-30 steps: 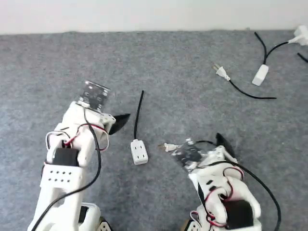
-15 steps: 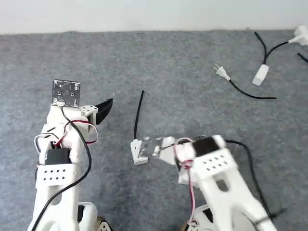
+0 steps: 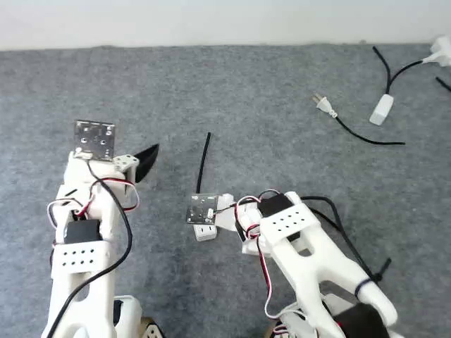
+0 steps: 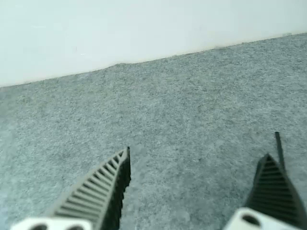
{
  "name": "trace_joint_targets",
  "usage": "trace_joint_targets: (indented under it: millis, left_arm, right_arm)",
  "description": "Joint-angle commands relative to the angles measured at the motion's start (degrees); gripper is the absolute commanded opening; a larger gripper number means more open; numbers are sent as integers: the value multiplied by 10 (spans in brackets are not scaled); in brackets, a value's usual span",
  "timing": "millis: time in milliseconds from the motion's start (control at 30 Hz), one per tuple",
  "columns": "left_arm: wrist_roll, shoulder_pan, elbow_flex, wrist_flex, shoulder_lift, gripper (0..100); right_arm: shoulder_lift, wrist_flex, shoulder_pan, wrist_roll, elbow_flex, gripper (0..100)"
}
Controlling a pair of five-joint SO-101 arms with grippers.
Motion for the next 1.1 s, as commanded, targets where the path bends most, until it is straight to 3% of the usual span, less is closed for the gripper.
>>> trace_joint_targets:
  millis: [0,167,467,733,867,1067]
  left_arm:
    - [-6,-25,-6,-25,-3,397]
    - [-6,-25,-6,-27,-3,397]
    - [-8,-25,0,-30,2,397]
    - [-27,-23,25,-70,2,397]
    - [-27,-23,26,-70,2,397]
    - [-27,-23,27,-70,3,397]
  right_arm:
    - [29,-64,-3,8,-35,278]
    - [82,-94,5,18,-58,278]
    - [208,-29,105,108,-229,278]
    - [373,57,114,121,-345,278]
    - [402,118,113,120,-404,278]
    - [423,125,113,120,-416,277]
